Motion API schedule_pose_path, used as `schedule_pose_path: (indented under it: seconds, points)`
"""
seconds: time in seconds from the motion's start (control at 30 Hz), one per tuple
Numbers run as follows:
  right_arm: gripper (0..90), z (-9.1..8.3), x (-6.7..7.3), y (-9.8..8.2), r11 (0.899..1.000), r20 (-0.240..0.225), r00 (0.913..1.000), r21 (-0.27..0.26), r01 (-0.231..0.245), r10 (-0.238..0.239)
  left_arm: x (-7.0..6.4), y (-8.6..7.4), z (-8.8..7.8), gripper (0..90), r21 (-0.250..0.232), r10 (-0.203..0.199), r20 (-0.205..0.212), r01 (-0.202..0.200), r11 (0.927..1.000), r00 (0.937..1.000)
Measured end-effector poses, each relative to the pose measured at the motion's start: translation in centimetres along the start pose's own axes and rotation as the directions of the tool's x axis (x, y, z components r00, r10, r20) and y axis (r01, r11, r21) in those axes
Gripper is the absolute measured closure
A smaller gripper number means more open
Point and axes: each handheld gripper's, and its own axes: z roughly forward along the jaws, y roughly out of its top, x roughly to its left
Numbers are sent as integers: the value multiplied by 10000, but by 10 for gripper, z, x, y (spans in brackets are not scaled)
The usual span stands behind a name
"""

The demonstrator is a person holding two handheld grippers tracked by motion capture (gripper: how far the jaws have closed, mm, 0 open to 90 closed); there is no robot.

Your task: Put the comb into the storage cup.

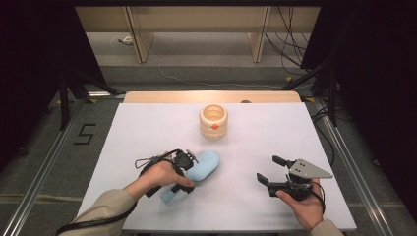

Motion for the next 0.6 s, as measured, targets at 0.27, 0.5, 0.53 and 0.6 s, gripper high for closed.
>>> schedule_pose_path:
  seconds: [0.27, 0.5, 0.53, 0.6]
  points:
    - [156, 0, 0, 0, 10000, -12, 10000, -1, 2, -2, 2, 2, 3, 317, 308, 8, 8, -8, 9995, 10000]
    - [156, 0, 0, 0, 10000, -5, 10000, 0, 8, -8, 2, 4, 3, 369, 488, 0, 64, -3, 9988, 10000]
    - [156, 0, 0, 0, 10000, -11, 10000, 0, 5, -5, 2, 4, 3, 375, 496, 9, 54, -12, 9988, 10000]
    - [156, 0, 0, 0, 10000, -11, 10000, 7, 5, -5, 2, 5, 3, 385, 560, 2, 54, -5, 9984, 10000]
